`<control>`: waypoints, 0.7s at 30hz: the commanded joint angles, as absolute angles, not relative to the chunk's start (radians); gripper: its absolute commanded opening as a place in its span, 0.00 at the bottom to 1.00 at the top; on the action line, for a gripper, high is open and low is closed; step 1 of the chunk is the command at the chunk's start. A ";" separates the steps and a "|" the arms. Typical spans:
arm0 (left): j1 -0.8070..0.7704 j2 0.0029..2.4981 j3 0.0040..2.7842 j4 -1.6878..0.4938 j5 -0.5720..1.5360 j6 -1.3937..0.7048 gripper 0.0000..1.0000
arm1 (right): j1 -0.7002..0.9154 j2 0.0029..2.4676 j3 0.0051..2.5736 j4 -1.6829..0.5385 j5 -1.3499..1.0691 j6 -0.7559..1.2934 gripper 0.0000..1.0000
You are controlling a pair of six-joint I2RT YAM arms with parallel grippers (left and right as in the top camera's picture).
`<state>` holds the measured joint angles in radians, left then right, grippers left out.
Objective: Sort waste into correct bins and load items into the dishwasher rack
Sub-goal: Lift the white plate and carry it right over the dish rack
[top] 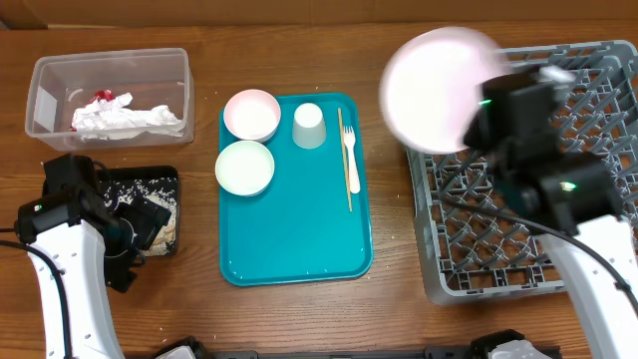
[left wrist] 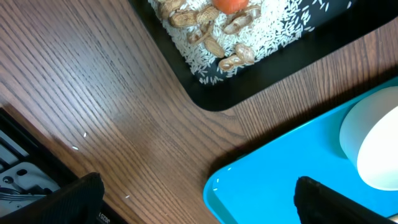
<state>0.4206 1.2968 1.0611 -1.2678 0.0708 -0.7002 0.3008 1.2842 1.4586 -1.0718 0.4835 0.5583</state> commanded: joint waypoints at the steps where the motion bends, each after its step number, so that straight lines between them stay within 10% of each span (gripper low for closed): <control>1: 0.421 1.298 1.057 -1.267 0.071 -0.688 1.00 | 0.160 1.280 1.480 -0.986 0.787 0.431 0.04; 21: 0.421 1.298 1.057 -1.267 0.071 -0.688 1.00 | -0.187 1.728 1.480 -0.391 0.838 -0.584 0.12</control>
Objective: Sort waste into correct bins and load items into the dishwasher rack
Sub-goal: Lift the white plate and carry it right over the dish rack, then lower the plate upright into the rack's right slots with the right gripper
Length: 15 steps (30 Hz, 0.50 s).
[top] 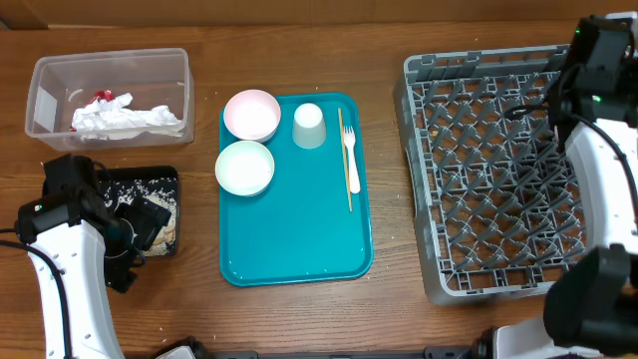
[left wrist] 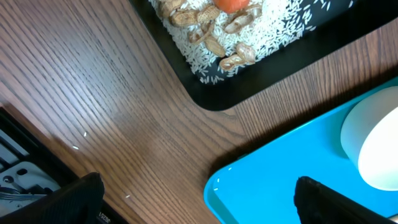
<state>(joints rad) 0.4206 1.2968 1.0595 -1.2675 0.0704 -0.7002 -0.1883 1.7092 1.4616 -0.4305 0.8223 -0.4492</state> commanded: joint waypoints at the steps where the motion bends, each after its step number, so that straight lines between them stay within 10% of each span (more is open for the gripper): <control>1: 0.421 1.298 1.057 -1.267 0.071 -0.688 1.00 | -0.187 1.729 1.480 -0.377 0.837 -0.584 0.12; 15: 0.421 1.298 1.057 -1.267 0.071 -0.688 1.00 | -0.186 1.730 1.480 -0.408 0.752 -0.420 0.28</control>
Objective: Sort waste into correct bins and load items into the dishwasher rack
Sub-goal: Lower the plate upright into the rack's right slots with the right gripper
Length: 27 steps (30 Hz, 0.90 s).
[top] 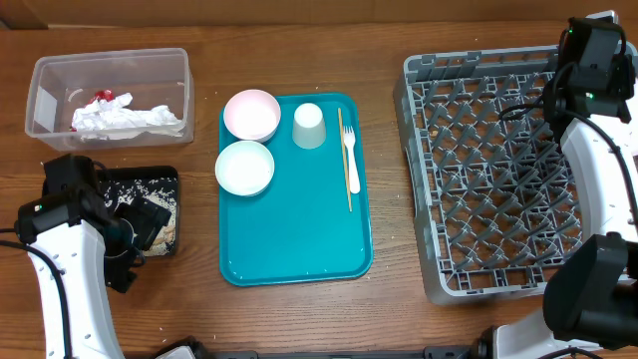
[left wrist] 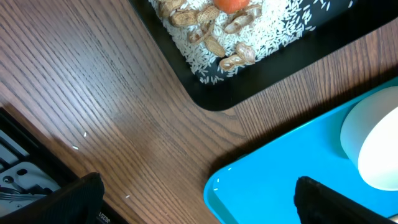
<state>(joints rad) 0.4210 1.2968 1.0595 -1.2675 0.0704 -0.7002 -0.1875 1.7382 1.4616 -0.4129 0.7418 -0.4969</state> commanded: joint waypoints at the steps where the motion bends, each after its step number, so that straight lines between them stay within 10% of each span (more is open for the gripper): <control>1: 0.421 1.298 1.057 -1.267 0.071 -0.688 1.00 | -0.186 1.730 1.480 -0.403 0.768 -0.405 0.32; 12: 0.421 1.298 1.057 -1.267 0.071 -0.688 1.00 | -0.290 1.759 1.478 -0.530 0.352 -0.051 0.39; 27: 0.421 1.298 1.057 -1.267 0.071 -0.688 1.00 | -0.421 1.916 1.478 -0.572 0.076 0.001 0.19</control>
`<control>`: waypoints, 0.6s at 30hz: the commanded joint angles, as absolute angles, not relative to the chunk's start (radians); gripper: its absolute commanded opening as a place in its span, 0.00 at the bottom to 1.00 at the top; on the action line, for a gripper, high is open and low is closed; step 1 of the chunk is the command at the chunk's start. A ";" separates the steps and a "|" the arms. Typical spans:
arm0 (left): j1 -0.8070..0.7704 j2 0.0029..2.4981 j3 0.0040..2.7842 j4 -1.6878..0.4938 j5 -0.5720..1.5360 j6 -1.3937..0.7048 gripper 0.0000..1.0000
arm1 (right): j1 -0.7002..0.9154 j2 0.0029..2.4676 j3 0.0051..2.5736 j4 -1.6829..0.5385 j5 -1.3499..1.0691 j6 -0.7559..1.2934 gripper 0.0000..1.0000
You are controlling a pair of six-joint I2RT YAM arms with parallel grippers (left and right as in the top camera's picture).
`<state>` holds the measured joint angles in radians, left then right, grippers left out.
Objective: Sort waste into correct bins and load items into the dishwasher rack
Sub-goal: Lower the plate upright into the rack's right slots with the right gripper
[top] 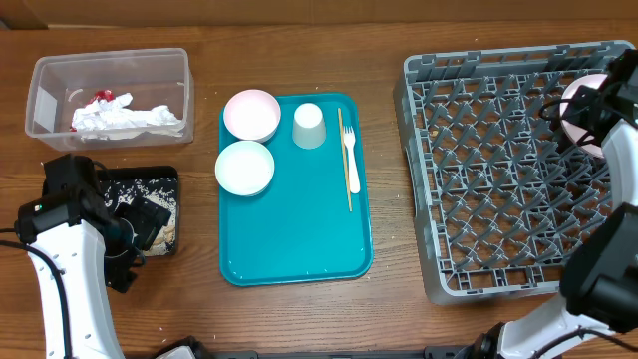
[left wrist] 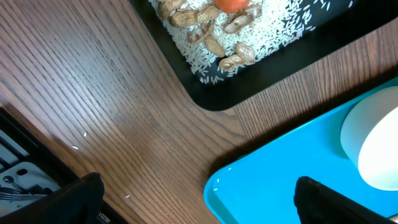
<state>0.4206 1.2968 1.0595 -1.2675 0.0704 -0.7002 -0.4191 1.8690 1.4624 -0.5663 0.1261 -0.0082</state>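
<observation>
A teal tray (top: 299,229) holds a pink bowl (top: 251,113), a white bowl (top: 244,167), an upturned cup (top: 308,126), a chopstick (top: 346,160) and a white fork (top: 352,160). The grey dishwasher rack (top: 498,179) stands at the right. At its right edge my right gripper (top: 596,108) holds a pink plate (top: 574,108) on edge, low over the rack; its fingers are mostly hidden. My left gripper (top: 150,221) hangs open by the black food tray (left wrist: 261,81), with nothing between its fingers (left wrist: 74,198). The teal tray's corner (left wrist: 280,186) and the white bowl (left wrist: 373,149) show there too.
A clear plastic bin (top: 110,90) with crumpled white and red waste sits at the back left. The black food tray (top: 169,179) holds rice, peanuts (left wrist: 211,37) and an orange piece (left wrist: 231,5).
My right arm has come from the rack's far right corner to its right edge. The pink plate, unseen a moment ago, now shows in its gripper over the rack. The left arm has not moved.
At first my right gripper held the pink plate high over the rack's left side. Then the arm stood at the rack's far right corner with the plate out of sight, twice. Now the plate is on edge at the rack's right side. The left arm stayed still throughout.
</observation>
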 commanded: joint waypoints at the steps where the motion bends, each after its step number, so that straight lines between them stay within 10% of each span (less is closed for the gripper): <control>1: 0.421 1.298 1.057 -1.267 0.071 -0.688 1.00 | -0.421 1.928 1.478 -0.577 0.072 0.001 0.19; 18: 0.421 1.298 1.057 -1.267 0.071 -0.688 1.00 | -0.421 1.949 1.476 -0.654 -0.006 0.110 0.17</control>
